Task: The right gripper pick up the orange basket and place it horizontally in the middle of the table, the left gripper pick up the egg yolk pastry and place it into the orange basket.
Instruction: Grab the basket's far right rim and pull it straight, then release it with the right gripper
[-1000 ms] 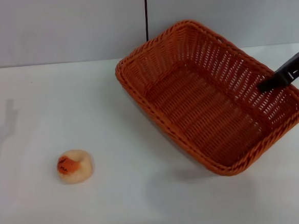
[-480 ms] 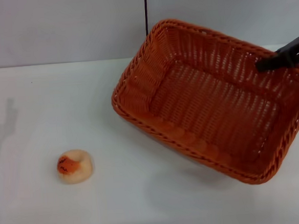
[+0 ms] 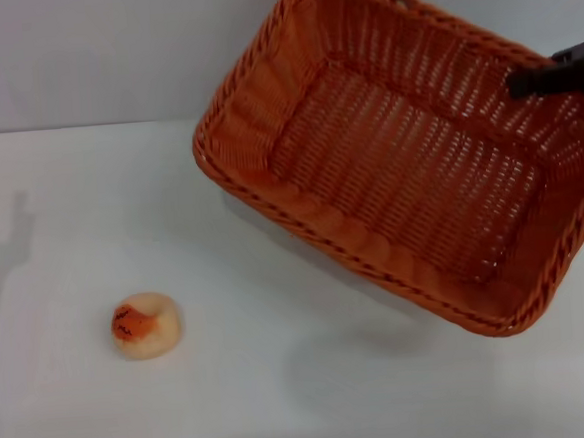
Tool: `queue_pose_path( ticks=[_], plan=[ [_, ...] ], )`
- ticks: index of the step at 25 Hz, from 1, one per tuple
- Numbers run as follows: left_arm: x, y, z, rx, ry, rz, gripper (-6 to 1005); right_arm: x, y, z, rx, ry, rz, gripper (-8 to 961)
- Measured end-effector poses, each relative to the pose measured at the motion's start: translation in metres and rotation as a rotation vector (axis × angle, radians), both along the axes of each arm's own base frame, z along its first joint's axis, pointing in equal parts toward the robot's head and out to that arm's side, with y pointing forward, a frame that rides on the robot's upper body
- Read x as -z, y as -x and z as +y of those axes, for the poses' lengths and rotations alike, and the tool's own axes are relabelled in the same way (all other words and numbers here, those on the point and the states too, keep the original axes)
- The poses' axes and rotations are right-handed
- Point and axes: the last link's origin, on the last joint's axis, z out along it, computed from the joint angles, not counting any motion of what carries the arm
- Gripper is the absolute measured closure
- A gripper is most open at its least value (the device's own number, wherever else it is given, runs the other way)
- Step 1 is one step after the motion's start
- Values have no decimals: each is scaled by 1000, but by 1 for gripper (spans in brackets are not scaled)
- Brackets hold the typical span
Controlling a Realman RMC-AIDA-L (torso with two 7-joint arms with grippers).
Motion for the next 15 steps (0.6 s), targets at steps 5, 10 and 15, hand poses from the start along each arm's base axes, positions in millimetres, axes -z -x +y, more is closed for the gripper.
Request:
queue_pose_path(
  ticks=[5,10,15],
  plan=[
    [0,0,-1,-1,2,0,308,-10,7,-6,-74,31,19,758],
    [1,1,0,-5,7,0,309,-18,21,-17,-220,104,3,746],
    [2,0,1,-5,10,-3,310,-20,31,-19,-320,156,-46,734]
  ],
)
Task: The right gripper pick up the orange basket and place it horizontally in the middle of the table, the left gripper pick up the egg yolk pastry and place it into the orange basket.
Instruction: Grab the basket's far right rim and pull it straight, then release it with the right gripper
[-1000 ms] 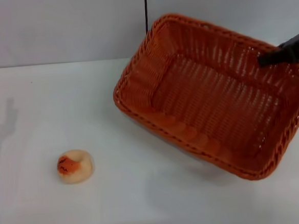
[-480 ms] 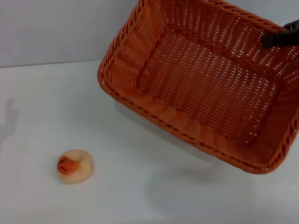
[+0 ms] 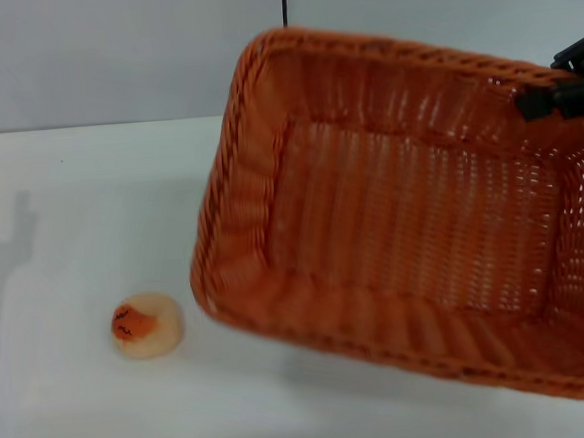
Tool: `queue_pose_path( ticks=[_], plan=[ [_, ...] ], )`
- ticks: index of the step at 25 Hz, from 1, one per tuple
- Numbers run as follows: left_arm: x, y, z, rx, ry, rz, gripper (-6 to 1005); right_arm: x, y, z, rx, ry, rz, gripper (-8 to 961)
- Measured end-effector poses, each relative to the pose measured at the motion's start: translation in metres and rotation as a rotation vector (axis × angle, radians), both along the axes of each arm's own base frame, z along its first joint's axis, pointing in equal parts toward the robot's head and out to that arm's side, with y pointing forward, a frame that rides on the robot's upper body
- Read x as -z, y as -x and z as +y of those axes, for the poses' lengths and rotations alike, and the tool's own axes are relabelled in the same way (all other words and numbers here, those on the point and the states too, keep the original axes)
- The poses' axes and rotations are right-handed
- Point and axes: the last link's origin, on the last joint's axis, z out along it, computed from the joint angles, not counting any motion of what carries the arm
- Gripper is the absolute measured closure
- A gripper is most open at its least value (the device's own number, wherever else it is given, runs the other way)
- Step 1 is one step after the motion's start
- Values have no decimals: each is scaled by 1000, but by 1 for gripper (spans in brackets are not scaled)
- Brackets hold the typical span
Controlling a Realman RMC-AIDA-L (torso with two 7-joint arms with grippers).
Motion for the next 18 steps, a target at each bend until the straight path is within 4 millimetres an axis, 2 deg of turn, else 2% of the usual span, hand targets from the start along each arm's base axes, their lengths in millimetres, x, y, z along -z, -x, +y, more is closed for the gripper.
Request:
queue_pose_path(
  ticks=[4,6,18],
  plan=[
    [1,-1,0,1,1,-6,311,6,8,-3,-85,64,-37,725],
    [2,-1,0,1,1,-8,311,18,13,-4,-127,109,-77,720],
    [4,-1,-2,-3,3,-17,314,49,14,2,-168,159,-167,693]
  ],
)
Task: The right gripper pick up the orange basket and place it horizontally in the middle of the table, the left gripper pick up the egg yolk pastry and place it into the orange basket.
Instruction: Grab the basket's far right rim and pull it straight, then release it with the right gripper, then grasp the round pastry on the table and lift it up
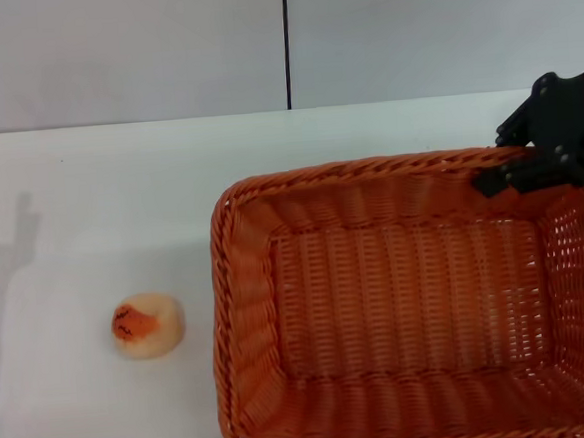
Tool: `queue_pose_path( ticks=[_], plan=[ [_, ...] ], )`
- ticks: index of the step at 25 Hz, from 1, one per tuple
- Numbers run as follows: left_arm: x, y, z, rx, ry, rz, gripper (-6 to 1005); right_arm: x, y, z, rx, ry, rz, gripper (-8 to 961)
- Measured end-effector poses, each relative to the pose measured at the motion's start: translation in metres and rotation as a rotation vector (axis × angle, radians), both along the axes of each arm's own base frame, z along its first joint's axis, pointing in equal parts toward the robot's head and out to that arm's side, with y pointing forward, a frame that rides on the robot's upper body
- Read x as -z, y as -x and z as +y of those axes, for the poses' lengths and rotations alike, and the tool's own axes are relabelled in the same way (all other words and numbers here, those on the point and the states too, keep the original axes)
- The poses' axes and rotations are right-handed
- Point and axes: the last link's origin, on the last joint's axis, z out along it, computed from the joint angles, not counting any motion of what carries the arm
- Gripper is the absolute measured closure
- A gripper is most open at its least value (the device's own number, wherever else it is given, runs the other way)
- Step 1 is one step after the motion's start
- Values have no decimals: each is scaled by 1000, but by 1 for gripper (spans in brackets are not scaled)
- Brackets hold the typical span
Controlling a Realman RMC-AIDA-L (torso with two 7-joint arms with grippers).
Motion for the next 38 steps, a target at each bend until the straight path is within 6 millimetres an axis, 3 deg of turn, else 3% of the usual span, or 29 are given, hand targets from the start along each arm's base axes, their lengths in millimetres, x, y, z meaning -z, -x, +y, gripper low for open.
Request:
queue_pose_path(
  ticks=[12,27,28,29,34,38],
  plan=[
    [1,-2,2,7,4,-15,316,12,-1,10,6,19,14,665],
    [2,-2,3,8,8,-22,319,16,-6,30,28,-118,29,630],
    [2,-2,3,7,8,-22,319,14,-7,35,33,-168,47,408],
    [2,-2,3,7,8,-22,320,14,-7,35,33,-168,47,407],
    [4,-3,2,16,29,-16,321,-3,-10,40,7,-306,237,400],
    [5,-3,1,22,38,-13,321,-30,-26,24,-34,-479,531,399]
  ],
)
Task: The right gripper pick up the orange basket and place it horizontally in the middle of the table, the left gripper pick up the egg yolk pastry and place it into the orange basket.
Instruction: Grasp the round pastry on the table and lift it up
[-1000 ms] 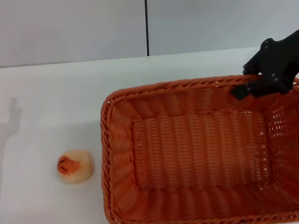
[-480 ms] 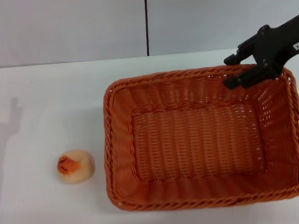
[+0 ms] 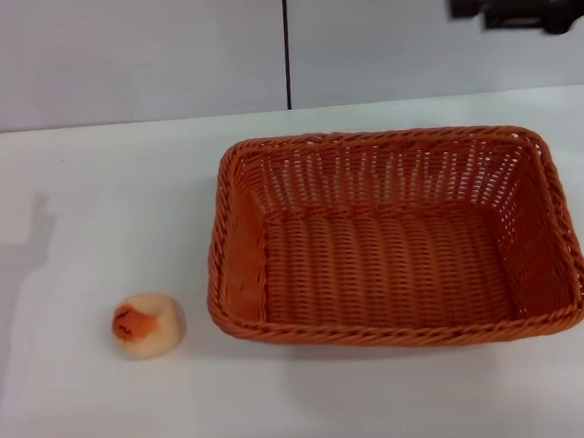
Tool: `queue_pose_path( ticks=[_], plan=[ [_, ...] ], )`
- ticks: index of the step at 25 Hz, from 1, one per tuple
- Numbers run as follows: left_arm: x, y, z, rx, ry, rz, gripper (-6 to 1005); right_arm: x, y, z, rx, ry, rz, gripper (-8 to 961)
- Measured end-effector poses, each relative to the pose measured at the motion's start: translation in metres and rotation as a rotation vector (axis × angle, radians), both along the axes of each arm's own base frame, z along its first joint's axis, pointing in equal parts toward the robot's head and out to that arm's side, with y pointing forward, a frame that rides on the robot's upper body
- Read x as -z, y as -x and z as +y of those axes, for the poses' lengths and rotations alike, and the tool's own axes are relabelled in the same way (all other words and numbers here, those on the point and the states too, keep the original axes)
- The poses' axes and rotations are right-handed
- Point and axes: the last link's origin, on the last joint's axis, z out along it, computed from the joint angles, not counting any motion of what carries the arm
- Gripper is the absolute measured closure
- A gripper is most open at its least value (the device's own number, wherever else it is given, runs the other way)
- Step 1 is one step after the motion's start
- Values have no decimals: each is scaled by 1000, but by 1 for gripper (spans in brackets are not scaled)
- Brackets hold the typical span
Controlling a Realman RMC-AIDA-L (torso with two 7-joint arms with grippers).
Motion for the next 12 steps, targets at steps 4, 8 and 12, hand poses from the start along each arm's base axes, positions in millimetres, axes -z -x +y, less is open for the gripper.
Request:
queue_pose_path(
  ticks=[4,8,12],
  plan=[
    [-1,1,-3,38,43,18,322,-11,-21,-16,15,-119,153,399],
    [-8,2,-5,130,128,69,323,-18,-55,-40,42,-308,344,399],
    [-21,1,-8,260,278,143,324,-19,-89,-65,88,-489,503,400]
  ],
)
